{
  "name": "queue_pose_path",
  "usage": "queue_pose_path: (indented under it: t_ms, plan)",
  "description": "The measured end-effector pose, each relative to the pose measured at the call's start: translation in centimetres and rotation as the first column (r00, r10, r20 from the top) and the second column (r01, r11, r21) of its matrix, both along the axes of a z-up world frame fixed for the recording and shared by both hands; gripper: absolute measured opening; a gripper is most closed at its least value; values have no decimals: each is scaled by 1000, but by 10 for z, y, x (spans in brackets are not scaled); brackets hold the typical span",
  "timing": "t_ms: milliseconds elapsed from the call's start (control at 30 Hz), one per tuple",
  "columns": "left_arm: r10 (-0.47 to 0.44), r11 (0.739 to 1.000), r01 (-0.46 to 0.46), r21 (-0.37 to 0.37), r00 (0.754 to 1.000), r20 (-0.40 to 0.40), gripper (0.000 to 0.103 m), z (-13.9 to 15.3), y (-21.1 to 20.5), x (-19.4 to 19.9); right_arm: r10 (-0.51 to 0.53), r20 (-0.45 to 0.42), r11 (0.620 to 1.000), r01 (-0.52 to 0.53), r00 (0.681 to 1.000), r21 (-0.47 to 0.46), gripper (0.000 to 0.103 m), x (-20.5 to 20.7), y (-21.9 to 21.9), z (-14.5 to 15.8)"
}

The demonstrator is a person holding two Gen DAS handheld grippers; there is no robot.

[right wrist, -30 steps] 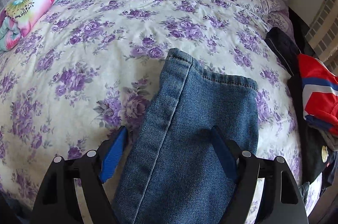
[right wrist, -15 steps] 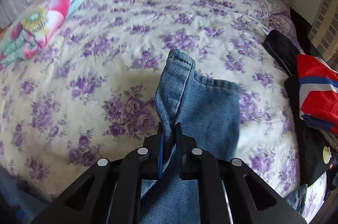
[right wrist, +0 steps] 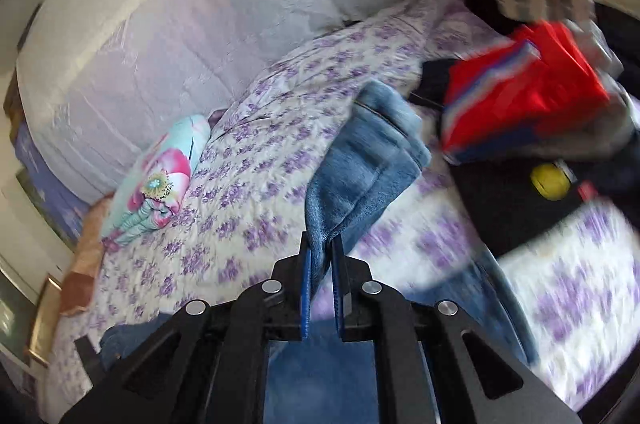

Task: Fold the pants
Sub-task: 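Grasp the jeans leg hem with the right gripper and lift it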

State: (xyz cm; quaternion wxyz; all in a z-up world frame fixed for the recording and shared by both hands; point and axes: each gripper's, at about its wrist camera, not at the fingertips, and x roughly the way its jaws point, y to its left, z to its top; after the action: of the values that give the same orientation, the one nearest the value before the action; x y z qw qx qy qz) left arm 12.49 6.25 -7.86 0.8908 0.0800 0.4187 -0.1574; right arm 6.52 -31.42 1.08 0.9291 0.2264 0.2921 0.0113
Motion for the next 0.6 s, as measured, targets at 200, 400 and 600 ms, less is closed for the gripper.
queue_pose_path:
  t_ms: [200, 400, 600]
  plan:
    - [-1, 1000, 1, 22, 1000, 4, 99, -1, -3, 0, -23, -90, 979, 41, 996, 199, 9, -63, -49, -98]
    - [-4, 1000, 4, 17, 1000, 5, 99, 0, -3, -1, -10, -79, 965, 30, 997, 259, 52, -76, -63, -125]
    - [-12, 996, 12, -83, 1000, 0, 99, 5, 9, -2, -15, -49, 965, 27, 999, 260, 58, -68, -79, -107]
